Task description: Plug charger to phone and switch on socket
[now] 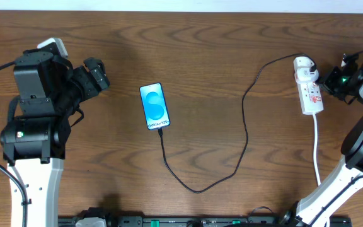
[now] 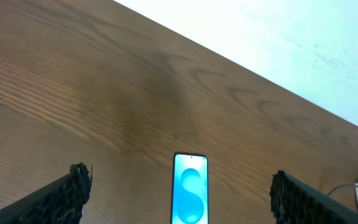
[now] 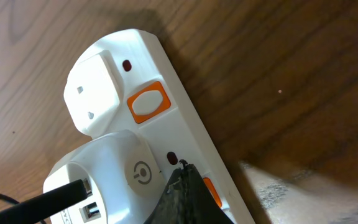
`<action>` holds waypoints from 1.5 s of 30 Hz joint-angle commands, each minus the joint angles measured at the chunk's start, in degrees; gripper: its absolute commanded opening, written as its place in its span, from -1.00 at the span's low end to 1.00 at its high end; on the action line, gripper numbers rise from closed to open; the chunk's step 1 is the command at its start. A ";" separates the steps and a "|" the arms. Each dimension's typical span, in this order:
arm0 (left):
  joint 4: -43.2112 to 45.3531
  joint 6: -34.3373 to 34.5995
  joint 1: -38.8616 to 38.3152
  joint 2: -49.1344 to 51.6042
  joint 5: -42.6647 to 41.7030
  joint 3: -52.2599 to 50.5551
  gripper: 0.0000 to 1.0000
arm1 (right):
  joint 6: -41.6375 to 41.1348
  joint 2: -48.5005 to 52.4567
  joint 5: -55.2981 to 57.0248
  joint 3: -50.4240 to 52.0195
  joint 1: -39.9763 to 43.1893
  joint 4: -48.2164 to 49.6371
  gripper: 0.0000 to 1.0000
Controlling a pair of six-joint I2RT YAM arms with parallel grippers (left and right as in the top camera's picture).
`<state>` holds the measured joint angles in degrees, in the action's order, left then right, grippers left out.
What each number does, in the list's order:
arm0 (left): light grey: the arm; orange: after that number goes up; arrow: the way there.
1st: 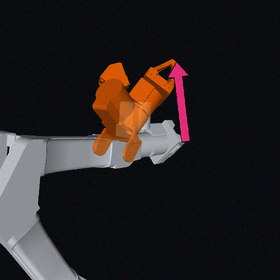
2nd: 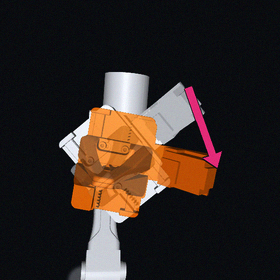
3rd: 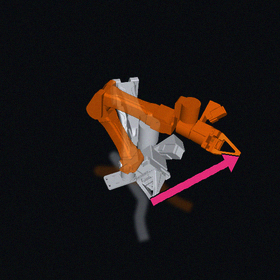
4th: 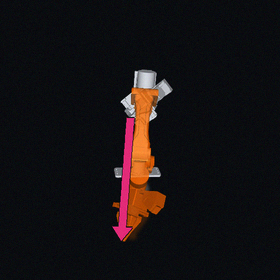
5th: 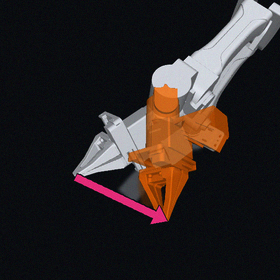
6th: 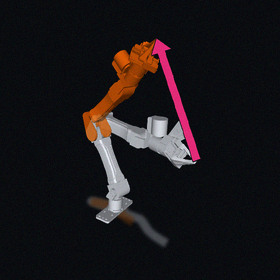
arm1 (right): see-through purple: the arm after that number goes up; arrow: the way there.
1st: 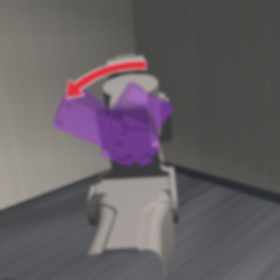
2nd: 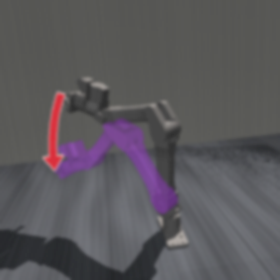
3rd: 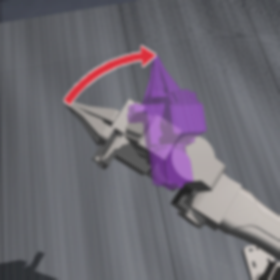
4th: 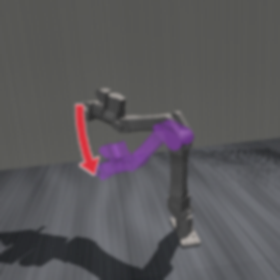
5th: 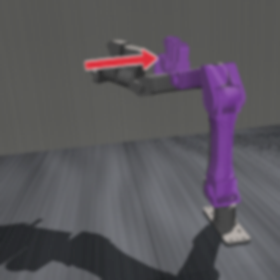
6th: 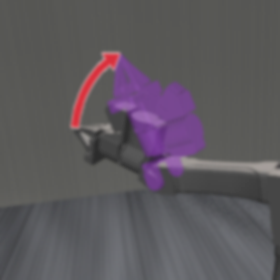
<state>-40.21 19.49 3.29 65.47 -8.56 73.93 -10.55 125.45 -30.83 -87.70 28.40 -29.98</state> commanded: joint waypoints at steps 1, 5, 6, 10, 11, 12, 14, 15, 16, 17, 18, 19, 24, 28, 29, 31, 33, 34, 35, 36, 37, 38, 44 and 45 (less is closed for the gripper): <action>-0.09 -0.15 0.28 0.11 1.16 -0.11 0.87 | -2.58 4.26 -6.82 3.13 -8.17 -2.45 -0.98; -0.09 -0.17 0.28 0.11 1.16 -0.11 0.87 | -4.28 4.26 -6.78 3.13 -8.48 -3.28 -0.98; -0.07 -0.17 0.28 0.11 1.16 -0.11 0.87 | -4.74 4.26 -6.78 3.13 -8.48 -3.50 -0.98; -0.09 -0.17 0.28 0.11 1.16 -0.11 0.87 | -4.90 4.26 -6.82 3.13 -8.52 -3.98 -0.98; -0.09 -0.17 0.28 0.11 1.16 -0.11 0.87 | -4.90 4.26 -7.04 3.13 -8.52 -4.09 -0.98; -0.09 -0.17 0.28 0.11 1.16 -0.11 0.87 | -4.87 4.26 -7.37 3.13 -8.55 -4.13 -0.98; -0.07 -0.17 0.28 0.11 1.16 -0.11 0.87 | -3.69 4.26 -8.79 3.13 -8.59 -4.09 -0.98; -0.07 -0.17 0.28 0.11 1.16 -0.11 0.87 | -3.52 4.26 -8.94 3.13 -8.59 -4.13 -0.98; -0.09 -0.17 0.28 0.11 1.16 -0.11 0.87 | -3.26 4.26 -9.05 3.13 -8.59 -4.26 -0.98; -0.09 -0.17 0.28 0.11 1.16 -0.11 0.87 | -3.02 4.26 -9.40 3.13 -8.59 -4.33 -0.98; -0.07 -0.17 0.28 0.11 1.16 -0.11 0.87 | -2.40 4.26 -10.16 3.13 -8.59 -4.35 -0.98; -0.09 -0.17 0.28 0.11 1.16 -0.11 0.87 | -2.05 4.26 -10.69 3.13 -8.59 -4.44 -0.98; -0.09 -0.17 0.28 0.11 1.16 -0.11 0.87 | -0.26 4.26 -11.34 3.13 -8.59 -5.22 -0.98; -0.09 -0.17 0.28 0.11 1.16 -0.11 0.87 | 1.46 4.26 -11.34 3.13 -8.57 -5.90 -0.98; -0.09 -0.17 0.28 0.11 1.16 -0.11 0.87 | 1.73 4.26 -11.34 3.13 -8.59 -6.08 -0.98; -0.09 -0.17 0.28 0.11 1.16 -0.11 0.87 | 2.08 4.26 -11.37 3.13 -8.59 -6.34 -0.98; -0.09 -0.17 0.28 0.11 1.16 -0.11 0.87 | 2.27 4.26 -11.37 3.13 -8.59 -6.91 -0.98; -0.09 -0.17 0.28 0.11 1.16 -0.11 0.87 | 2.51 4.26 -11.37 3.13 -8.59 -7.02 -0.98; -0.09 -0.17 0.28 0.11 1.16 -0.11 0.87 | 2.62 4.26 -11.32 3.13 -8.57 -7.15 -0.98; -0.09 -0.17 0.28 0.11 1.16 -0.11 0.87 | 2.97 4.26 -11.30 3.13 -8.57 -7.13 -0.98; -0.09 -0.17 0.28 0.11 1.16 -0.11 0.87 | 2.93 4.26 -10.58 3.13 -8.57 -7.08 -0.98; -0.09 -0.17 0.28 0.11 1.16 -0.11 0.87 | 2.93 4.26 -9.90 3.13 -8.50 -6.99 -0.99; -0.09 -0.17 0.28 0.11 1.16 -0.11 0.87 | 2.69 4.26 -8.13 3.10 -7.26 -5.60 -0.98; -0.09 -0.15 0.28 0.11 1.16 -0.11 0.87 | 2.73 4.26 -8.17 3.10 -6.88 -5.14 -0.98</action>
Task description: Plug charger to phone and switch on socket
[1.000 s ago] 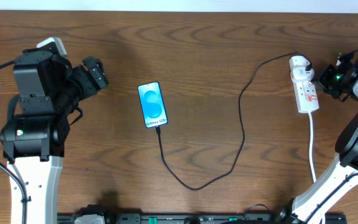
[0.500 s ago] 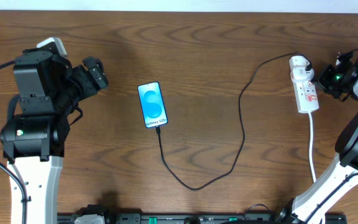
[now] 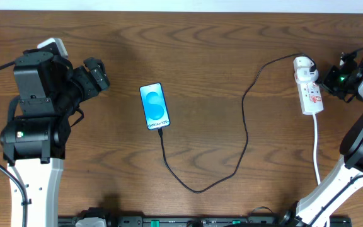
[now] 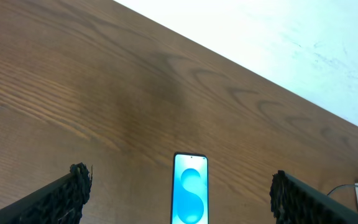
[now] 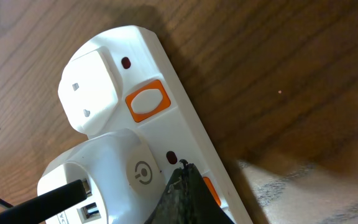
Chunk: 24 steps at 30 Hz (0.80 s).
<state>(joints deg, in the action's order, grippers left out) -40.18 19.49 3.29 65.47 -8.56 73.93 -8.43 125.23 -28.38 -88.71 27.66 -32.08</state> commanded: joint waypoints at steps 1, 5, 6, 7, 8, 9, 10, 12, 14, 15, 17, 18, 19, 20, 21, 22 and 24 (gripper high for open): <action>-0.11 -0.15 0.28 0.11 1.16 -0.11 0.87 | 1.29 4.48 -10.64 4.11 -5.81 -2.51 -0.98; -0.11 -0.17 0.28 0.11 1.16 -0.11 0.87 | 5.60 4.48 -10.93 4.11 -4.87 -1.31 -0.98; -0.11 -0.17 0.28 0.11 1.16 -0.11 0.87 | 5.92 4.48 -10.38 4.11 -4.57 -1.18 -0.98; -0.11 -0.17 0.28 0.11 1.16 -0.11 0.87 | 5.97 4.48 -9.01 4.11 -4.26 -0.96 -0.98; -0.11 -0.17 0.28 0.11 1.16 -0.11 0.87 | 6.23 4.48 -8.09 4.11 -4.00 -0.66 -0.98; -0.11 -0.17 0.28 0.11 1.16 -0.11 0.87 | 7.34 4.48 -7.91 4.11 -3.76 -0.24 -0.98; -0.11 -0.17 0.28 0.11 1.16 -0.11 0.87 | 8.31 4.48 -7.91 4.11 -3.61 0.11 -0.98; -0.11 -0.17 0.28 0.11 1.16 -0.11 0.87 | 8.98 4.48 -5.70 4.11 -3.32 0.48 -0.98; -0.11 -0.17 0.28 0.11 1.16 -0.11 0.87 | 10.08 4.48 -3.43 4.11 -3.32 0.83 -0.98; -0.09 -0.17 0.28 0.11 1.16 -0.11 0.87 | 10.99 4.48 -3.41 4.11 -3.43 0.87 -0.98; -0.11 -0.17 0.28 0.11 1.16 -0.11 0.87 | 12.90 4.48 -3.13 4.11 -3.67 0.85 -0.98; -0.09 -0.17 0.28 0.11 1.16 -0.11 0.87 | 13.00 4.48 -2.34 4.11 -3.72 0.85 -0.98; -0.11 -0.17 0.28 0.11 1.16 -0.11 0.87 | 13.00 4.48 -1.29 4.11 -3.72 0.90 -0.98; -0.09 -0.17 0.28 0.11 1.16 -0.11 0.87 | 13.00 4.48 -0.42 4.11 -3.72 1.03 -0.98; -0.09 -0.17 0.28 0.11 1.16 -0.11 0.87 | 12.98 4.48 -0.44 4.11 -3.69 1.07 -0.98; -0.09 -0.17 0.28 0.11 1.16 -0.11 0.87 | 12.92 4.48 -0.46 4.11 -3.63 1.14 -0.98; -0.11 -0.17 0.28 0.11 1.16 -0.11 0.87 | 10.78 4.46 -0.46 3.96 -3.43 1.44 -0.97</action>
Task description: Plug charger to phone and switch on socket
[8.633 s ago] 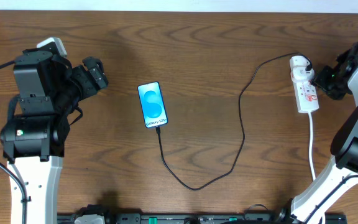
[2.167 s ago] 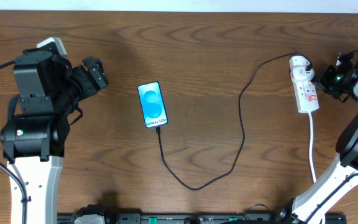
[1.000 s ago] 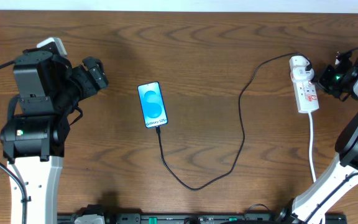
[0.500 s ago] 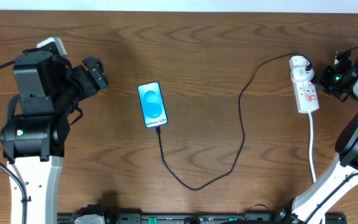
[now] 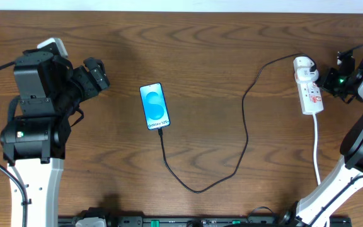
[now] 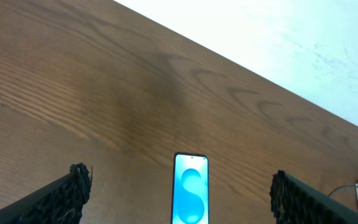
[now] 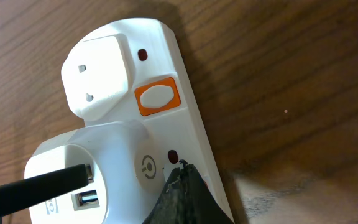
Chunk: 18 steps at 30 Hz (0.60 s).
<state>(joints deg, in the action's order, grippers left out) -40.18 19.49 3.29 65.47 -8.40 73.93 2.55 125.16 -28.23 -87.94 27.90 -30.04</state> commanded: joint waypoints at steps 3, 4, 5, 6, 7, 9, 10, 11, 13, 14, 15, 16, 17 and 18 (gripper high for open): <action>-0.09 -0.17 0.28 0.11 1.01 -0.11 0.87 | -4.61 4.52 -0.63 3.19 -2.95 0.39 -0.83; -0.11 -0.17 0.28 0.11 1.01 -0.11 0.87 | -6.29 4.52 -0.66 3.17 -2.58 0.52 -0.81; -0.11 -0.17 0.28 0.11 1.01 -0.11 0.87 | -7.08 4.52 -0.70 3.17 -2.34 0.55 -0.80; -0.11 -0.17 0.28 0.11 1.01 -0.11 0.87 | -8.15 4.52 -1.03 3.17 -2.01 0.57 -0.78; -0.11 -0.17 0.28 0.11 1.01 -0.11 0.87 | -8.61 4.52 -2.10 3.17 -1.70 0.70 -0.78; -0.11 -0.17 0.28 0.11 1.01 -0.11 0.87 | -8.57 4.52 -5.27 3.17 -1.11 0.98 -0.74; -0.11 -0.17 0.28 0.11 1.01 -0.11 0.87 | -8.50 4.52 -7.08 3.17 -0.85 1.16 -0.74; -0.11 -0.17 0.28 0.11 1.01 -0.11 0.87 | -8.41 4.48 -8.52 3.15 -0.63 1.29 -0.73; -0.11 -0.17 0.28 0.11 1.01 -0.11 0.87 | -7.54 4.46 -10.51 3.06 -0.26 1.20 -0.71; -0.11 -0.15 0.28 0.11 1.01 -0.11 0.87 | -6.91 4.44 -11.34 2.95 -0.07 0.96 -0.67; -0.11 -0.17 0.28 0.11 1.01 -0.11 0.87 | -6.67 4.42 -11.39 2.84 0.07 0.68 -0.63; -0.11 -0.17 0.28 0.11 1.01 -0.11 0.87 | -6.45 4.24 -11.34 2.82 0.22 0.44 -0.60; -0.11 -0.15 0.28 0.11 1.01 -0.11 0.87 | -5.95 4.09 -11.32 2.82 0.42 0.24 -0.58; -0.11 -0.17 0.28 0.11 1.01 -0.11 0.87 | -5.60 3.87 -11.26 2.82 0.59 0.00 -0.56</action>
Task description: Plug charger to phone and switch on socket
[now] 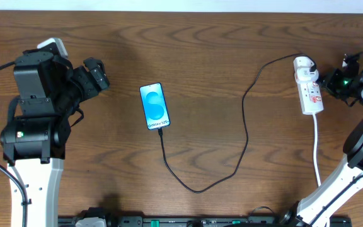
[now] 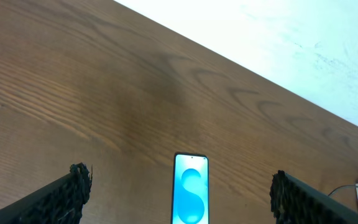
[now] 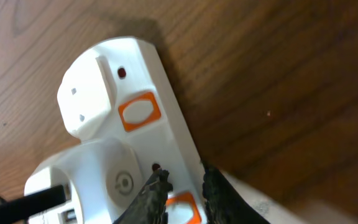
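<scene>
The phone (image 1: 154, 106) lies face up at table centre with its screen lit, also seen in the left wrist view (image 2: 190, 190). A black cable (image 1: 244, 126) runs from its lower end to the white adapter (image 1: 302, 64) plugged into the white power strip (image 1: 309, 93). My left gripper (image 1: 99, 74) hangs open, its fingers wide apart (image 2: 179, 174), well left of the phone. At the strip's right side, my right gripper (image 1: 334, 81) has its fingers slightly apart (image 3: 184, 174). They straddle the lower orange switch (image 3: 180, 208) beside the adapter (image 3: 98, 183).
A second orange switch (image 3: 138, 112) and an unused raised socket (image 3: 86, 96) sit on the strip's far end. The strip's white lead (image 1: 317, 151) runs toward the front edge. A pale wall or floor (image 2: 291, 43) lies beyond the table's back edge.
My right gripper's fingers, pressed together as one tip over the lower orange switch, now stand slightly apart around it. The strip sits a little differently in the wrist view. My left arm is unchanged.
Through all earlier moments the phone lay lit with the cable in it, and my left gripper hung open. My right gripper stayed shut with its tip on the lower orange switch, shifting slightly. Now its fingers have parted.
</scene>
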`<action>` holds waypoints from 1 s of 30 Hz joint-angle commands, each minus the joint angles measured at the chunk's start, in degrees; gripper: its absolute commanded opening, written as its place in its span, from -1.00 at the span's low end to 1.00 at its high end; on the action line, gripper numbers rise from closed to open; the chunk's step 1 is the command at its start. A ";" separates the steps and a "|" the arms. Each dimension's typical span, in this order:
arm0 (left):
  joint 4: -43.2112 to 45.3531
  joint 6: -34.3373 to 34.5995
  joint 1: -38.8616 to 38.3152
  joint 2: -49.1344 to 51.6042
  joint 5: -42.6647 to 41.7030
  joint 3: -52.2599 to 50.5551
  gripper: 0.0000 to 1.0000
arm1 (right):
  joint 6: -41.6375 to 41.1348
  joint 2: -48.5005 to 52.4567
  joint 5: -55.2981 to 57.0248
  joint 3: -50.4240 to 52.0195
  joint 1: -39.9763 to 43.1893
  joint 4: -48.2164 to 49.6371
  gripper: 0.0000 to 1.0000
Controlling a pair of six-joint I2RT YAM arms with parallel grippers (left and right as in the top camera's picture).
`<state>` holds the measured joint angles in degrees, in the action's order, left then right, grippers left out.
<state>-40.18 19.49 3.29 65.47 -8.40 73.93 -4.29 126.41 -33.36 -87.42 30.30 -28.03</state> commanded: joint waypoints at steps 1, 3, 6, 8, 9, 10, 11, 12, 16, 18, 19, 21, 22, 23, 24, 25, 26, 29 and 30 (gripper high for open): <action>-0.11 -0.17 0.28 0.11 1.01 -0.11 0.87 | 1.46 2.45 -5.79 2.29 -1.64 -2.23 -0.55; -0.11 -0.17 0.28 0.11 1.01 -0.11 0.87 | 2.29 1.97 -5.51 2.29 -1.25 -2.69 -0.53; -0.11 -0.15 0.28 0.11 1.01 -0.11 0.87 | 2.47 1.33 -4.28 2.29 -0.70 -3.50 -0.48; -0.11 -0.17 0.28 0.11 1.01 -0.11 0.87 | 2.67 1.07 -4.26 2.27 -0.55 -3.80 -0.48; -0.11 -0.15 0.28 0.11 1.01 -0.11 0.87 | 2.99 0.94 -4.24 2.27 -0.50 -3.85 -0.47; -0.11 -0.17 0.28 0.11 1.01 -0.11 0.87 | 3.34 0.87 -3.96 2.27 -0.44 -3.89 -0.48; -0.09 -0.17 0.28 0.11 1.01 -0.11 0.87 | 3.32 0.81 -3.19 2.27 -0.44 -3.93 -0.47; -0.11 -0.17 0.28 0.11 1.01 -0.11 0.87 | 3.34 0.81 -1.86 2.27 -0.46 -4.13 -0.47; -0.11 -0.17 0.28 0.11 1.01 -0.11 0.87 | 4.37 0.81 0.92 2.27 -0.46 -4.76 -0.47; -0.11 -0.17 0.28 0.11 1.01 -0.11 0.87 | 4.44 0.81 0.90 2.27 -0.46 -5.01 -0.47; -0.11 -0.17 0.28 0.11 1.01 -0.11 0.87 | 4.63 0.81 0.90 2.27 -0.46 -5.09 -0.47; -0.11 -0.17 0.28 0.11 1.01 -0.11 0.87 | 4.79 0.81 1.18 2.27 -0.46 -5.22 -0.48; -0.11 -0.17 0.28 0.11 1.01 -0.11 0.87 | 4.79 0.81 1.46 2.27 -0.46 -5.38 -0.48; -0.11 -0.17 0.28 0.11 1.01 -0.11 0.87 | 4.79 0.81 1.84 2.27 -0.46 -5.44 -0.48; -0.09 -0.17 0.28 0.11 1.01 -0.11 0.87 | 4.79 0.81 1.99 2.27 -0.46 -5.53 -0.49; -0.11 -0.17 0.28 0.11 1.01 -0.11 0.87 | 4.79 0.81 1.99 2.27 -0.46 -5.60 -0.49; -0.11 -0.17 0.28 0.11 1.01 -0.11 0.87 | 4.76 0.76 1.97 2.27 -0.44 -5.57 -0.51; -0.11 -0.17 0.28 0.11 1.01 -0.11 0.87 | 4.59 0.72 1.92 1.95 -0.39 -5.68 -0.56; -0.11 -0.17 0.28 0.11 1.01 -0.11 0.87 | 4.52 0.66 1.90 1.81 -0.39 -5.68 -0.59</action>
<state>-40.21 19.49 3.29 65.47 -8.40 73.93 -1.85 126.34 -32.82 -87.74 30.92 -30.57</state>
